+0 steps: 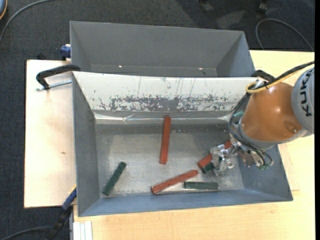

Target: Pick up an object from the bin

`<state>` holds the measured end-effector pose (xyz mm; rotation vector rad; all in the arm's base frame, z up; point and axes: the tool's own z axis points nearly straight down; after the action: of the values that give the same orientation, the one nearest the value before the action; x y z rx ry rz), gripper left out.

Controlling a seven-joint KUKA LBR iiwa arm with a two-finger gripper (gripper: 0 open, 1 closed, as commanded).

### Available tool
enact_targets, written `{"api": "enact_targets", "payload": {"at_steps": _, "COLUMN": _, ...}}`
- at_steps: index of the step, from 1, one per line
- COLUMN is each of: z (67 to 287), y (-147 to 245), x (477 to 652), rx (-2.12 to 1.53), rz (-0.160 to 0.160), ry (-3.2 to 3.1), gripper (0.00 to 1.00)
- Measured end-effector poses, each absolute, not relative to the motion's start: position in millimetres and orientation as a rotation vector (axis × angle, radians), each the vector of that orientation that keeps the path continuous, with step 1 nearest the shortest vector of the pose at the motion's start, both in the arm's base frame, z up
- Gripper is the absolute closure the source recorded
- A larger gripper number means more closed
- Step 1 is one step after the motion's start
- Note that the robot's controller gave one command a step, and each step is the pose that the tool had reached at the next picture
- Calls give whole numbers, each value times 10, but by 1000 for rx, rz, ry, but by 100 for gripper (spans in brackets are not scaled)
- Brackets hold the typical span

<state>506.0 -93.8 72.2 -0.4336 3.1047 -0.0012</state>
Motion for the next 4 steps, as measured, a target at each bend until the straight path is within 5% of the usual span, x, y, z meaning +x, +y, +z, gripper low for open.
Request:
{"api": "enact_targets", "payload": {"at_steps": 1, "z": 709, "y": -935, "x": 5049, "rx": -434, "rz": 1, "ry": 3108, "gripper": 0}}
{"api": "enact_targets", "payload": {"at_steps": 2, "z": 1176, "y": -688, "x": 5457, "rx": -348, "rz": 0, "ry": 3109, "gripper": 0}}
{"api": "enact_targets", "payload": {"at_steps": 3, "z": 684, "y": -1122, "x": 5651, "rx": -293, "rz": -2, "ry": 3123, "gripper": 0}}
{"api": "enact_targets", "payload": {"at_steps": 4, "z": 711, "y": -890, "x": 5666, "rx": -359, "rz": 2, "ry": 3117, "gripper": 0}}
